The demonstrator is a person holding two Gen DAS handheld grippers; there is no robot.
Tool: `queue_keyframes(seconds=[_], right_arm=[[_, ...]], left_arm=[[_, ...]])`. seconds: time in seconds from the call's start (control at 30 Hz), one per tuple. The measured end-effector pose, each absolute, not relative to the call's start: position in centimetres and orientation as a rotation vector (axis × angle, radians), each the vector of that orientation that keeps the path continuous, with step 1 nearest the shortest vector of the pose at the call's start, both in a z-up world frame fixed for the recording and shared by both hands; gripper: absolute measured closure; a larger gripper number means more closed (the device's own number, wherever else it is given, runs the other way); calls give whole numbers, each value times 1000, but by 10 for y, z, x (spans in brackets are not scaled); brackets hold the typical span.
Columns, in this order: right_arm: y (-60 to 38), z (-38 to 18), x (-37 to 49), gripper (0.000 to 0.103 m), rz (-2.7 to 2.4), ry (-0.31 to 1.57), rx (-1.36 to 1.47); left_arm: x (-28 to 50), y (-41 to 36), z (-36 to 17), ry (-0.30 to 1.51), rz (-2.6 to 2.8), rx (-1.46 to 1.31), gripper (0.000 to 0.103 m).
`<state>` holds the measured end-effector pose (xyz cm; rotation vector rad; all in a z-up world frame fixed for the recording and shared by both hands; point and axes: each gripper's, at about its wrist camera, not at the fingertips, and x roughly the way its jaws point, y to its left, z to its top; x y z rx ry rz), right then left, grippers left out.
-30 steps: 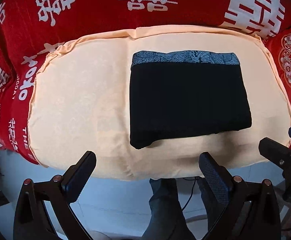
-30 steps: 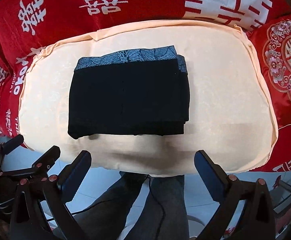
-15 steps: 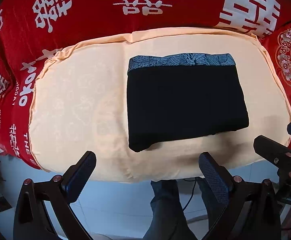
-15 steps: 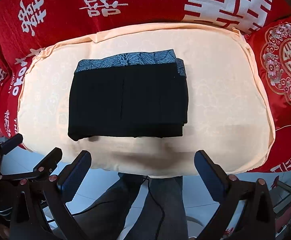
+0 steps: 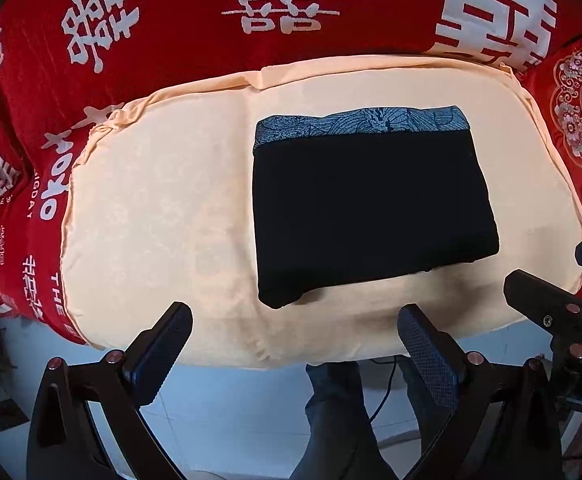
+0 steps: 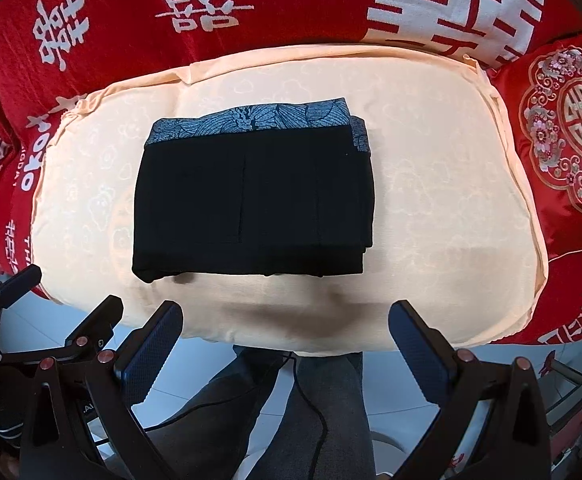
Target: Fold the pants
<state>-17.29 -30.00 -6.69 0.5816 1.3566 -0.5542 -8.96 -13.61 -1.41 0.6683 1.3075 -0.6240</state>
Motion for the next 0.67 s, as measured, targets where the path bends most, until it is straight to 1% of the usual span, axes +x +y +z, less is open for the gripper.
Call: queue_keyframes(seconds=[0.43, 0.67], right_arm=[[-299, -67, -172, 1, -556, 1358, 578], [-299, -67, -172, 1, -554, 1358, 579]], left_arm=[[-87, -133, -18, 1329, -612, 662, 0], [-92, -136, -15, 1302, -643, 677, 0]])
